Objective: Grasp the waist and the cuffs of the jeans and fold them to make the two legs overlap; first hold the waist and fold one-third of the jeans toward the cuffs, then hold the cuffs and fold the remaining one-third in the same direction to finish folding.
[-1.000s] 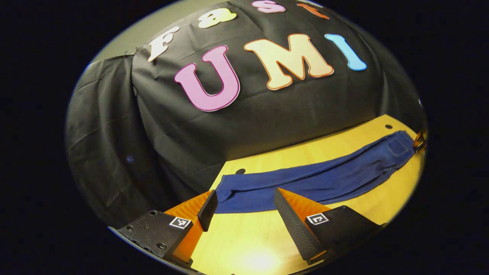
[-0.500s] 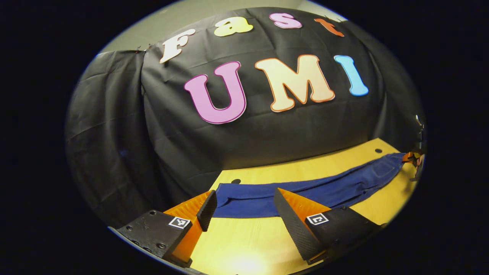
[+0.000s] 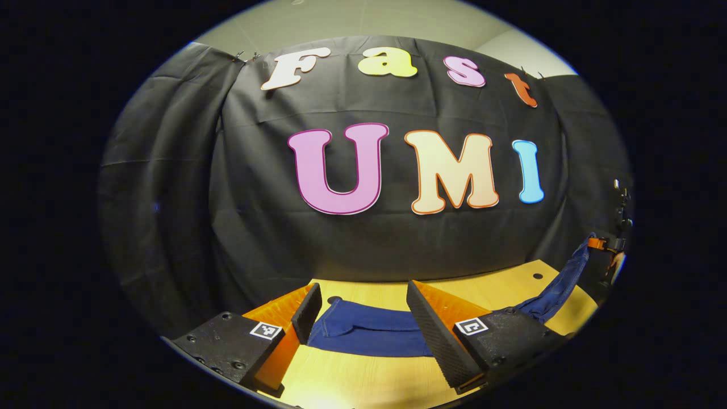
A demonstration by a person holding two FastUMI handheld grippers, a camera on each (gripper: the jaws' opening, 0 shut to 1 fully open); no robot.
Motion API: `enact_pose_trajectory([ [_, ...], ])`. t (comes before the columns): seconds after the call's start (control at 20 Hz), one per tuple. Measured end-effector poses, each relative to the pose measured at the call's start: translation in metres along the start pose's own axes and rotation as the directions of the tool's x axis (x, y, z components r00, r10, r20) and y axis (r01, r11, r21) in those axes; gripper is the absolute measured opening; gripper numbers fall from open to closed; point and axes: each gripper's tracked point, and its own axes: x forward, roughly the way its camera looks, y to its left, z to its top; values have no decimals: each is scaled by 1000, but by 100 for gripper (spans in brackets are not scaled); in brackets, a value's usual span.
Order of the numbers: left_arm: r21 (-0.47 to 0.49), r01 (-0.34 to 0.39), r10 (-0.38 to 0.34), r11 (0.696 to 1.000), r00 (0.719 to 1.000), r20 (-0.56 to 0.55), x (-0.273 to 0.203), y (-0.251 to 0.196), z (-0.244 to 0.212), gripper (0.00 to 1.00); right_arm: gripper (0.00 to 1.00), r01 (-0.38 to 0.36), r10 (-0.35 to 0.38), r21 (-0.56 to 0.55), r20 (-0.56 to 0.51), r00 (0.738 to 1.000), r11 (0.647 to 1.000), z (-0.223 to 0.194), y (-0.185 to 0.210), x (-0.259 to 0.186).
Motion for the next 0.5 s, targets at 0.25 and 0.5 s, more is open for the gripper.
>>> enact_pose_trajectory([
  [0.25, -41, 7, -9, 999, 999, -53, 13, 30, -22, 95, 3, -154, 159, -62, 82, 984, 986, 27, 50, -68],
  [0.5, -52, 29, -34, 998, 995, -99, 20, 55, -42, 94, 3, -283, 290, -82, 80, 954, 956, 1, 119, -81],
])
